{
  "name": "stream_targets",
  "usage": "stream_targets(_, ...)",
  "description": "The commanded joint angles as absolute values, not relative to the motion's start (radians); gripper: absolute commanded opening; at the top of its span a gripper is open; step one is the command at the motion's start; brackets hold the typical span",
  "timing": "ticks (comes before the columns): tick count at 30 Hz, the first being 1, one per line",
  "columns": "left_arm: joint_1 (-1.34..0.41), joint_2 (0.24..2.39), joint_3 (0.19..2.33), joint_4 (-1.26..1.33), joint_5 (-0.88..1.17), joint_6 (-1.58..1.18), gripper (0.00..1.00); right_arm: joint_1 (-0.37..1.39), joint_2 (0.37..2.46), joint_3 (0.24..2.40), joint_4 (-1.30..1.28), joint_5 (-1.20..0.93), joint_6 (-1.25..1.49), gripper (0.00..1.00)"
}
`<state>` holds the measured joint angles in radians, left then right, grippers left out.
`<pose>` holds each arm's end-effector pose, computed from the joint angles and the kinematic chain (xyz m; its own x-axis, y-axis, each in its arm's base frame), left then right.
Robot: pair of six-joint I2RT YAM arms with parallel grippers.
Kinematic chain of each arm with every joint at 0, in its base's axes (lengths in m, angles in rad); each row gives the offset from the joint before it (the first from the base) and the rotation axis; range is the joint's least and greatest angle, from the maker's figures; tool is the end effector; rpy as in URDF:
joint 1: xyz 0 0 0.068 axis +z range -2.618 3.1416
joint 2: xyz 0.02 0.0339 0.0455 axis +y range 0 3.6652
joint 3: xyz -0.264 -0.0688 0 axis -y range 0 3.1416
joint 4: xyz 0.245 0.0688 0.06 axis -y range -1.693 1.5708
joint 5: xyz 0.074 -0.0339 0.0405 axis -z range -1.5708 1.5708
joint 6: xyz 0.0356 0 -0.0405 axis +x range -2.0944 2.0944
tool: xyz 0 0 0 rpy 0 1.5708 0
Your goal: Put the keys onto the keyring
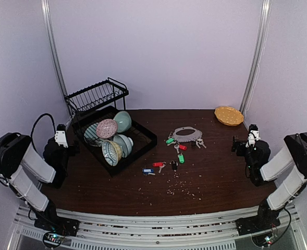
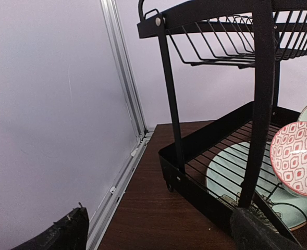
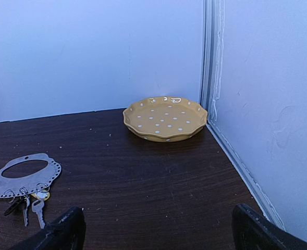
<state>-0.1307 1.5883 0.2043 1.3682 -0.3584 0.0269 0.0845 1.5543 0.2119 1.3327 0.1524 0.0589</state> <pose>0.2360 -0.0184 0.1462 -0.0217 0.0283 -0.9994 -0.2252 0.9738 0.0324 0.2383 0.0148 0.1514 -0.0057 0.0579 -0.9983 0.0683 0.9960 0.0574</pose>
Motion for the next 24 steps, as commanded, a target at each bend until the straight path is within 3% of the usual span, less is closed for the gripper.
stream_targets(1,-0.121,1.577,0.214,1.406,-0.351,0.018,0.98,0.078,1.554,0.221,1.353,0.162,0.065,1.00)
stream_targets(4,-0.121,1.577,0.214,1.405,-0.352,0.018,0.98,0.078,1.489,0.282,1.208,0.194,0.078,1.00)
stream_targets(7,-0.117,1.572,0.213,1.400,-0.354,0.012,0.98,0.078,1.380,0.445,0.862,0.131,0.089,1.00)
stream_targets(12,-0.114,1.465,0.165,1.372,-0.415,-0.003,0.98,0.078,1.430,0.751,0.466,-0.150,0.173,0.96)
stream_targets(14,-0.114,1.293,0.203,1.149,-0.554,-0.076,0.98,0.083,1.486,0.863,0.366,-0.266,0.232,0.87)
stream_targets(16,-0.113,1.151,0.218,1.097,-0.587,-0.073,0.98,0.103,1.545,0.942,0.328,-0.353,0.282,0.78)
stream_targets(21,-0.126,0.884,0.293,0.811,-0.556,-0.212,0.98,0.239,1.725,1.183,0.204,-0.280,0.268,0.42)
stream_targets(24,-0.152,0.786,0.396,0.652,-0.405,-0.254,0.98,0.315,1.869,1.371,0.065,-0.239,0.232,0.20)
